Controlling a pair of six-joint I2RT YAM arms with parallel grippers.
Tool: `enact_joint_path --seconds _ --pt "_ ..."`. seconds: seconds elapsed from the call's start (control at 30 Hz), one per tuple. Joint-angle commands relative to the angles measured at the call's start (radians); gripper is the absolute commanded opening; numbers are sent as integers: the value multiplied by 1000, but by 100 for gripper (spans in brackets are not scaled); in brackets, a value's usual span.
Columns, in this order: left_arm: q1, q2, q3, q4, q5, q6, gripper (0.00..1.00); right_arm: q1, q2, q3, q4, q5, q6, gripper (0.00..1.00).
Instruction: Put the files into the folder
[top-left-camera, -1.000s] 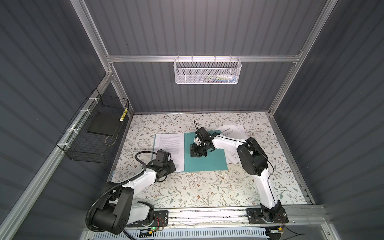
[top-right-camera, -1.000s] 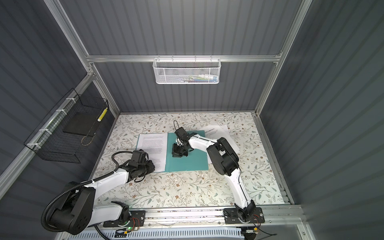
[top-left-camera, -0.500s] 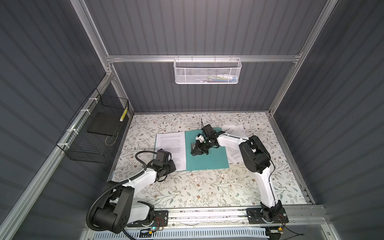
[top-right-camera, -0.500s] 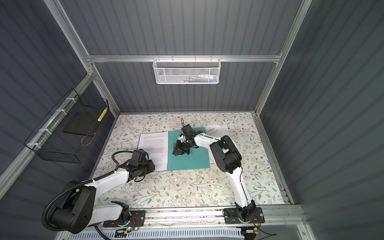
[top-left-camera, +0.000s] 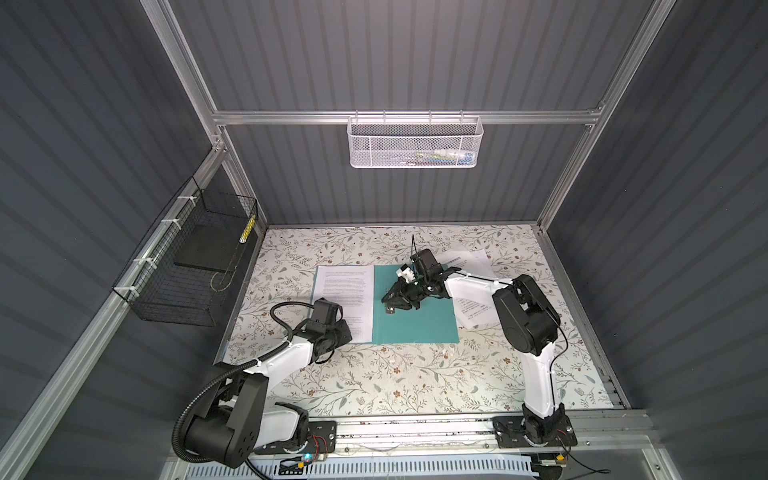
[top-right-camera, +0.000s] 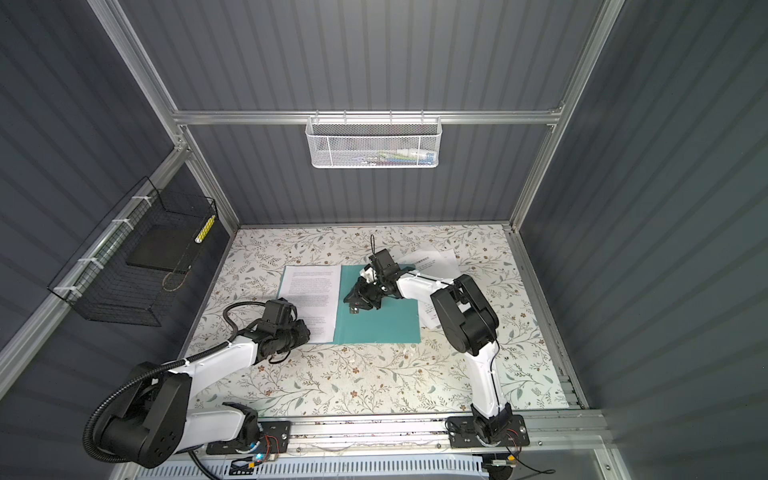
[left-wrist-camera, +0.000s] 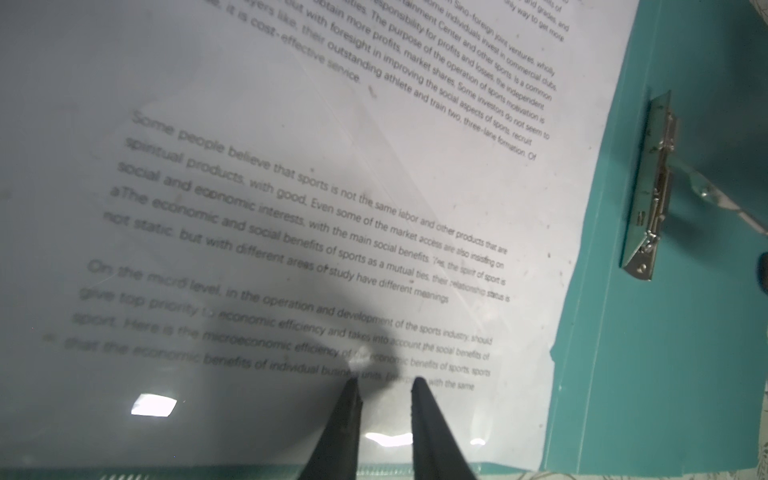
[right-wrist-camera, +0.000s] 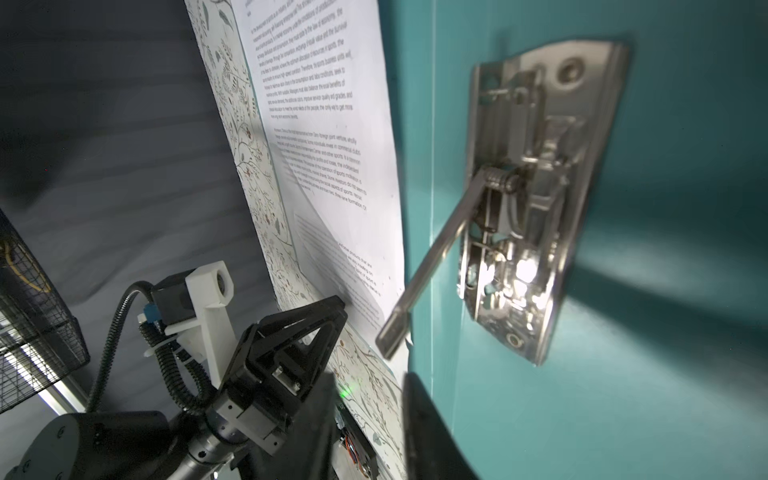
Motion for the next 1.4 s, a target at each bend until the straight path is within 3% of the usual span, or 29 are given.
enact_joint_path --seconds 0.0,0.03,0.07,0.43,0.87,1.07,1.1,1.17,1.27,1.37 --pt "6 -15 -20 -62 -24 -11 25 -5 -22 -67 73 15 75 11" --pt "6 -14 -20 -62 -24 -11 25 -5 -22 -79 79 11 83 2" --pt "6 -14 -20 -62 -24 -12 25 -5 -22 -91 82 8 91 0" --pt "6 -17 -22 -60 -26 -12 26 1 45 -44 93 -5 88 0" --pt "8 -25 -25 -59 -29 -12 26 -64 204 340 -132 70 -28 0" --pt "8 -33 -7 -68 -36 4 27 -121 292 607 -335 121 -180 0" --pt "8 -45 -1 -80 -47 9 27 -137 258 594 -342 145 -206 3" --pt "8 -70 15 -106 -66 24 28 -181 173 533 -343 179 -253 19" --pt "8 -99 42 -135 -84 39 33 -270 19 403 -381 248 -336 36" --pt "8 -116 88 -190 -109 58 38 -381 -150 249 -417 332 -411 43"
